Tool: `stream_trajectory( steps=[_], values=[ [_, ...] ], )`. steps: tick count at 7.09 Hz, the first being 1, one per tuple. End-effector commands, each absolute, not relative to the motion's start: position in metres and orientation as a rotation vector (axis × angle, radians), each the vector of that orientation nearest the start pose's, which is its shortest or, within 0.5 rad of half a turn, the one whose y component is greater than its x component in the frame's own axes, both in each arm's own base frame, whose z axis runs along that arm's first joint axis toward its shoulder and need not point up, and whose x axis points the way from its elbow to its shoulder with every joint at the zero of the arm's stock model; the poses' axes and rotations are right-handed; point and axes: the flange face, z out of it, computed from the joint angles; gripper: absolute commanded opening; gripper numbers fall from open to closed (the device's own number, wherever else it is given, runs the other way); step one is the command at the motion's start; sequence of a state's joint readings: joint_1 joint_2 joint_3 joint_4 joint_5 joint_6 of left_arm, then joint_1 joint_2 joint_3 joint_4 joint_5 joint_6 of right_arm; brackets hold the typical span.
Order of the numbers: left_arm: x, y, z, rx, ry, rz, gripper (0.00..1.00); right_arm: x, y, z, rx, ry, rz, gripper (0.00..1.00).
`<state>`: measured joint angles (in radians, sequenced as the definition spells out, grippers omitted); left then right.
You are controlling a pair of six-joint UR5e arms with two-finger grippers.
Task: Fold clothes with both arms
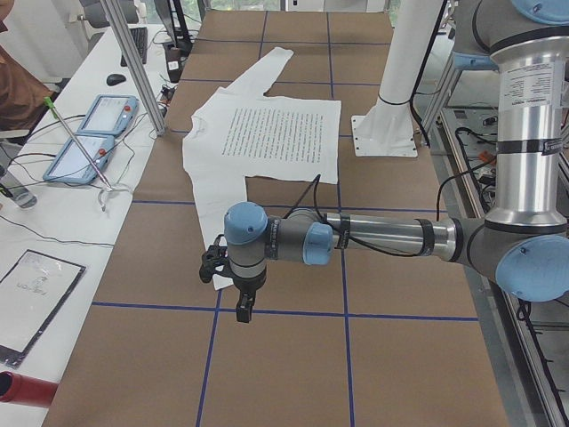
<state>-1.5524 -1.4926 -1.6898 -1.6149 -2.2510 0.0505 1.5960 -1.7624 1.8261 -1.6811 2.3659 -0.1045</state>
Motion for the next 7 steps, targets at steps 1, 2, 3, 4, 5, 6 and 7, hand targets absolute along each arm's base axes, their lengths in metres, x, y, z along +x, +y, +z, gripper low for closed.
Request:
stream_trajectory(
  steps=[1,2,3,4,5,6,7],
  values=[
    [-0.063,-0.463,0.643,0.1,0.677,0.128,0.99,0.073,-0.405,0.629,0.007,-0.797,-0.051,1.0],
    [-0.063,-0.463,0.642,0.111,0.672,0.158,0.99,0.073,-0.405,0.63,0.001,-0.794,-0.042,1.0],
    [-0.062,-0.47,0.627,0.142,0.676,0.172,0.99,0.073,-0.404,0.63,-0.001,-0.794,-0.039,1.0],
    [-0.062,-0.475,0.622,0.171,0.675,0.181,0.99,0.072,-0.414,0.619,0.027,-0.79,-0.056,1.0],
    [-0.06,-0.493,0.605,0.263,0.666,0.21,0.99,0.07,-0.426,0.6,0.062,-0.806,-0.071,1.0],
    [-0.059,-0.493,0.61,0.293,0.667,0.225,0.99,0.063,-0.433,0.599,0.059,-0.845,-0.08,1.0],
    [-0.058,-0.493,0.615,0.337,0.676,0.239,0.99,0.051,-0.438,0.604,0.039,-0.866,-0.09,1.0]
  ],
)
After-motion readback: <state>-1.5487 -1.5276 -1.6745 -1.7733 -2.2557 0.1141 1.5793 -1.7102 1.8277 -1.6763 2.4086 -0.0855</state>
